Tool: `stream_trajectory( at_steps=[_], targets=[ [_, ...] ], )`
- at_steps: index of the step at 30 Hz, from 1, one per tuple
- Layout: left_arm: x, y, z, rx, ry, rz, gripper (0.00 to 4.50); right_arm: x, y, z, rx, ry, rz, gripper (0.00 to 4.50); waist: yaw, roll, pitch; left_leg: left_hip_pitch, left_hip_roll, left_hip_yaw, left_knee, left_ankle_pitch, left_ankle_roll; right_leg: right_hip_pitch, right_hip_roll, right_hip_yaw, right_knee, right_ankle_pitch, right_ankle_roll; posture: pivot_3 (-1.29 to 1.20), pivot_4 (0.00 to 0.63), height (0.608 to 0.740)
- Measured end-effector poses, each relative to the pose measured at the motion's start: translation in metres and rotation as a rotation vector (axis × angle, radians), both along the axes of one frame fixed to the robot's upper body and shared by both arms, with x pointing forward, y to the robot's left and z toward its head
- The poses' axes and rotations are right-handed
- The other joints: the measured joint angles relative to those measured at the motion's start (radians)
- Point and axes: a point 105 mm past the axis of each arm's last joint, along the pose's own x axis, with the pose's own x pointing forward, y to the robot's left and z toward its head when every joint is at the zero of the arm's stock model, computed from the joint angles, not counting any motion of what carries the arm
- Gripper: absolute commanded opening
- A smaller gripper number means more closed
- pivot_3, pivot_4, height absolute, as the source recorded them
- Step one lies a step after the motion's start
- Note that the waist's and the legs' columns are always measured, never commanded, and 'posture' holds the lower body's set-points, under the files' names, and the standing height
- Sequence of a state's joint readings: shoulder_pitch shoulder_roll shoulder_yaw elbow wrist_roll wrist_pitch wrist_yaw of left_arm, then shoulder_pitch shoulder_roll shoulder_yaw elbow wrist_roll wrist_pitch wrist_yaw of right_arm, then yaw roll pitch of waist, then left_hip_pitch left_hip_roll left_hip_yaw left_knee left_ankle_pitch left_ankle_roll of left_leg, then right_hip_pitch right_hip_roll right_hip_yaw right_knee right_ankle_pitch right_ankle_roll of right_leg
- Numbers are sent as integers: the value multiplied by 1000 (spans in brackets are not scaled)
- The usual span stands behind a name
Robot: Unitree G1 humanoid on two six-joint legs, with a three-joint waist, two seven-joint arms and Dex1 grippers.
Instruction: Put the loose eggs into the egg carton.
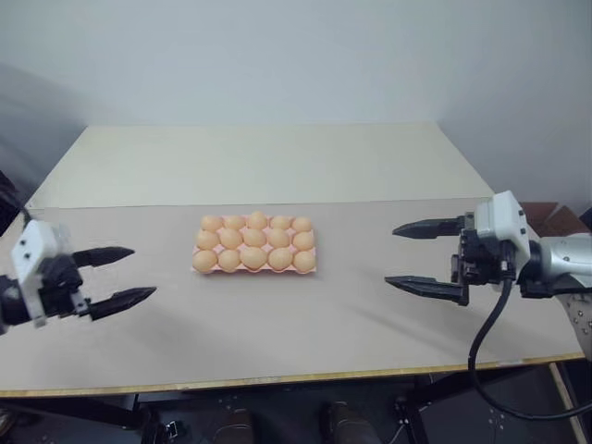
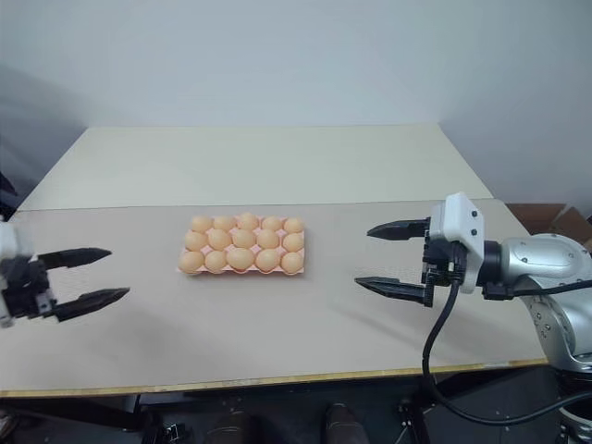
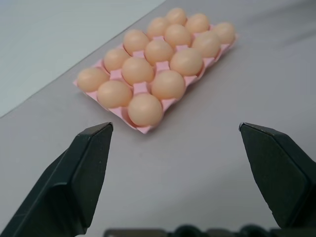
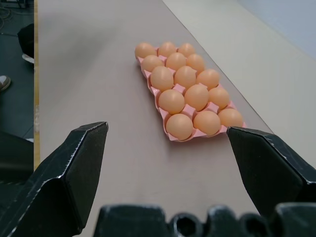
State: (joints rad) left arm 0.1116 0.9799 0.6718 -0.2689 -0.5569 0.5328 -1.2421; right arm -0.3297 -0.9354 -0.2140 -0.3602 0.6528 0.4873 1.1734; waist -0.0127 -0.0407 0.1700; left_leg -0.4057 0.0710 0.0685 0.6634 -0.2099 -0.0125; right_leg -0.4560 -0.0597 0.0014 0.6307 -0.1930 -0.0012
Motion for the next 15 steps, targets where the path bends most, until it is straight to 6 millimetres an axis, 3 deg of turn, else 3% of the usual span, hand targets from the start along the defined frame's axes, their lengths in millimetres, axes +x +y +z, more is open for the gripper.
stream_trajectory(
  at_steps=[4, 15],
  targets=[
    [-23, -12, 2, -14, 14, -7, 4472, -2, -5, -8, -4, 43, 8, 4500, 10, 0, 0, 0, -1, 0, 0, 0, 0, 0, -1, 0, -1, 0, 0, 0, 150, 740],
    [-34, -20, 4, -68, 28, 40, 4472, -1, -8, -13, 0, 71, 5, 4500, 9, 0, 0, 0, 0, 0, 0, 0, 0, 0, 0, 1, -1, 0, 0, 0, 150, 740]
  ],
)
